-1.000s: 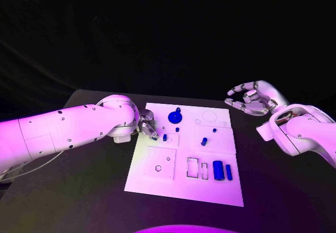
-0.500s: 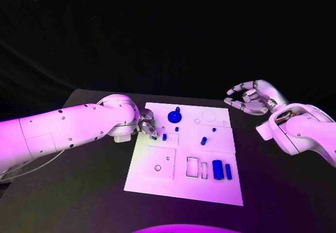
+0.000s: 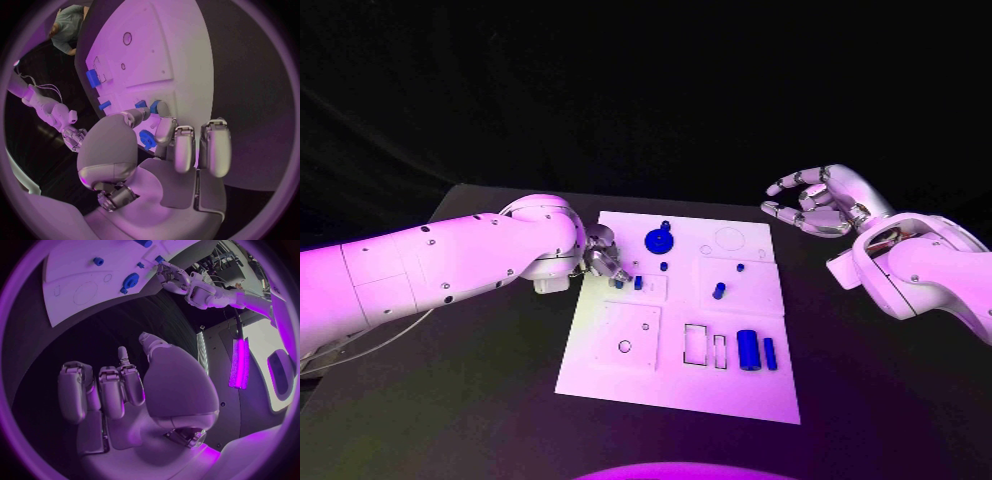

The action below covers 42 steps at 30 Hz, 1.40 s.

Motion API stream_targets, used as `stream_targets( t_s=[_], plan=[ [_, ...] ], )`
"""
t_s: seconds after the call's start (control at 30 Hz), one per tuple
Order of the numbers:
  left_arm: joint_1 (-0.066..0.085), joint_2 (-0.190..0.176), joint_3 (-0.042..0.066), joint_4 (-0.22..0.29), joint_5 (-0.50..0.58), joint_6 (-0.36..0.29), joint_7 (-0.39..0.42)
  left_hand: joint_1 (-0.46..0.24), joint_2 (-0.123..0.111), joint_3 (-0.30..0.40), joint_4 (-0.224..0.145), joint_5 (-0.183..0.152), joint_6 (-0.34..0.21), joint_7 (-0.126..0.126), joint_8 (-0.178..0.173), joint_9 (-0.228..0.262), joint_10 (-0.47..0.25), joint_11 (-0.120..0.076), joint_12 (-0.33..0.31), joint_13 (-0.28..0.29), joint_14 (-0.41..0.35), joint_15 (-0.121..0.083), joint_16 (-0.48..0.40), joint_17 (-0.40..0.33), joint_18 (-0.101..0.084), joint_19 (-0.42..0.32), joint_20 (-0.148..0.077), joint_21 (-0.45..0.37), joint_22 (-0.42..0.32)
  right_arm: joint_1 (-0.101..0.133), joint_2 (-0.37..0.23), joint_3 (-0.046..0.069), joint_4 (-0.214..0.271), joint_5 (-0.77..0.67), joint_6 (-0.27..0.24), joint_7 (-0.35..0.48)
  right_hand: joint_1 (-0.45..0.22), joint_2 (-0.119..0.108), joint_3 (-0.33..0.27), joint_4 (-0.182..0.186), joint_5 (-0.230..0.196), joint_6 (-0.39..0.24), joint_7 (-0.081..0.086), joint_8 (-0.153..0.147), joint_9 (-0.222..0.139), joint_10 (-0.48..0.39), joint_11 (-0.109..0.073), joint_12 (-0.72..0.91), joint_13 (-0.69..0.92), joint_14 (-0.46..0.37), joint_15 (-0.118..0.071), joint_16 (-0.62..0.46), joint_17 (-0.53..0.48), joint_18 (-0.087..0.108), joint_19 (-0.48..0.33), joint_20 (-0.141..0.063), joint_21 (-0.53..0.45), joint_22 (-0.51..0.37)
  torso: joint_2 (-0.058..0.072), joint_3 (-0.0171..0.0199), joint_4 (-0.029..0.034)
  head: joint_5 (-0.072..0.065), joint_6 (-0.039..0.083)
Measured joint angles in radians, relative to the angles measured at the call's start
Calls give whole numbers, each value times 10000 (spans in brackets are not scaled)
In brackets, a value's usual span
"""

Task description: Assemble the parts on the task board

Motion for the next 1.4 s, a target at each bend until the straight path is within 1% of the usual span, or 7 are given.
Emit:
stream_targets(
  t_s=[0.37, 0.8, 0.93, 1.0, 1.17, 1.3, 1.4],
  plan=[
    [2, -16, 0, -18, 55, 13, -18, 1, 0, -403, 187, 0, 2, -2, 1, -36, 0, 0, 0, 0, 0, 1, 0, 0, 0, 0, 0, 0, 0, 0, -17, 0, 5, 0, 0, 3, 1, -1, 0, 0, 0, 0, 0, 0, 0, 0, 0, 0, 3, 0, 0, 0, 8, -1, 0, 0, 0, -2, -2, 3, -6, 2, -12],
    [-43, -182, 24, 122, 81, -157, 42, 34, 34, -673, 378, 0, 41, 32, 1, -57, -6, -4, 0, -9, 0, 1, 0, 0, 0, 0, 1, 0, 0, 0, -20, 0, 4, 0, 0, 7, 1, -1, 1, -1, 0, 0, 0, -1, 0, 0, 0, 0, 2, 0, 0, 0, 6, 0, 0, 0, -38, -3, 7, -3, -16, -24, 12],
    [-68, -272, 41, 189, 102, -419, 111, 42, 42, -1020, 448, -1, -56, 128, -84, -84, -310, 18, -299, -365, 0, 1, 0, 0, 0, 0, 1, 0, 0, 0, -18, 0, -1, 0, 0, 7, 2, -1, 1, -1, 0, 0, 0, -1, 0, 0, 0, 0, 1, 0, 0, 0, 5, 0, 0, 0, -38, -3, 7, -2, -15, -39, 14],
    [-73, -321, 64, 217, 118, -617, 147, -57, 142, -1148, 465, -1, -77, 149, -86, -97, -327, 37, -382, -471, 0, 1, 0, 0, 0, 0, 1, -42, 0, 0, -16, 0, -3, 0, 0, 7, 2, -2, 1, -1, 0, 0, 0, -1, 0, 0, 0, 0, 1, 0, 0, 0, 6, 0, 0, 0, -38, -4, 6, -2, -13, -45, 14],
    [-73, -396, 138, 309, 156, -1119, 252, -116, 200, -1206, 472, -1, -130, 125, -86, -98, -416, 54, -441, -587, -1, 1, 0, 0, 0, 0, 1, -47, 0, 0, -16, 0, -5, 0, 0, 8, 2, -2, 1, -1, 0, 0, 0, -1, 0, 0, 0, 0, 0, 0, 0, 0, 5, 0, 0, 0, -38, -4, 2, -3, -12, -50, 21],
    [-72, -440, 189, 379, 179, -1541, 360, -195, 279, -1445, 486, -1, -203, 160, -85, -98, -450, 88, -502, -675, -1, 1, 0, 0, 0, 0, 1, -46, 0, 0, -17, 0, -8, 0, -2, 10, 2, -2, 1, -1, 0, 0, 0, -1, 0, 0, 0, 0, 0, 0, 0, 0, 4, 0, 0, 0, -38, -4, -1, -3, -10, -55, 32],
    [-71, -477, 213, 426, 193, -1927, 489, -254, 221, -1597, 473, -1, -322, 182, -85, -97, -670, 90, -720, -910, -1, 1, 0, 0, 0, 1, 1, -123, 0, 0, -22, 0, -9, 0, -3, 12, 2, -2, -28, 28, 0, 0, 0, -1, 0, 0, 0, 0, 0, 0, 0, 0, 4, 0, 0, 0, -38, -5, -1, 1, -10, -56, 38]
  ],
)
